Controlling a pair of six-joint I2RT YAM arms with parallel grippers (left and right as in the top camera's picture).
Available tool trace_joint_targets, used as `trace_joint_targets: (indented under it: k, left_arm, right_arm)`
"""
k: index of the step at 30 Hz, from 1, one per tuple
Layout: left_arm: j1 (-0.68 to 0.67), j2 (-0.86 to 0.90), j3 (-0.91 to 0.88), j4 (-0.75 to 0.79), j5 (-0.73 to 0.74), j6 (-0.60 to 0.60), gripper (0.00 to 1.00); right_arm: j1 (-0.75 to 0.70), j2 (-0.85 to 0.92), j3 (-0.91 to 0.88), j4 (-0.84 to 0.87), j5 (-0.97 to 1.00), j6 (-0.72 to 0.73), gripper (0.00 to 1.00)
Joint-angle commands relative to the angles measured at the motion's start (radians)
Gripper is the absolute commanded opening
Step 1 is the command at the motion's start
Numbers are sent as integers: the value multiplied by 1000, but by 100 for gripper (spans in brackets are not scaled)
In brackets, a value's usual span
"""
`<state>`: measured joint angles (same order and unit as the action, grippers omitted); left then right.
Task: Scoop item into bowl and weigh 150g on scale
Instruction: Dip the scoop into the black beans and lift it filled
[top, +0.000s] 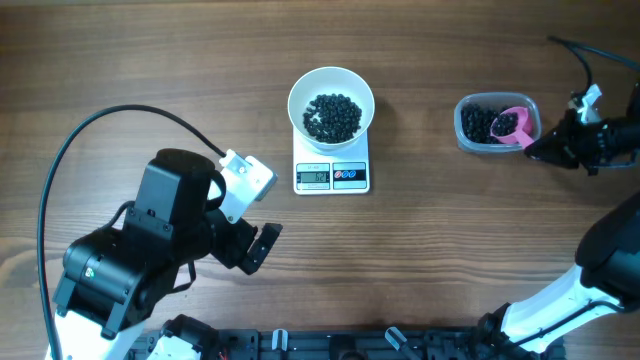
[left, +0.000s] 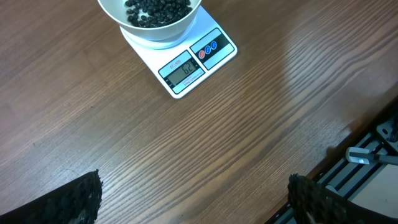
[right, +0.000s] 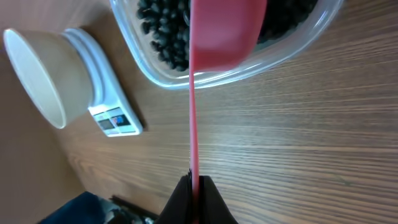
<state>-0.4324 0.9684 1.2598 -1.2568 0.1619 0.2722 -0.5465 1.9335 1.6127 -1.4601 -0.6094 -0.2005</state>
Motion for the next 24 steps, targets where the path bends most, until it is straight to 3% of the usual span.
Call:
trace_joint_targets:
  k: [1, 24]
  left_arm:
    - [5, -5, 10, 3, -2, 12, 100]
    - [5, -5, 10, 3, -2, 12, 100]
  right_arm:
    - [-5, -10, 8, -31, -96, -62, 5]
    - [0, -21, 8, -78, -465, -228, 5]
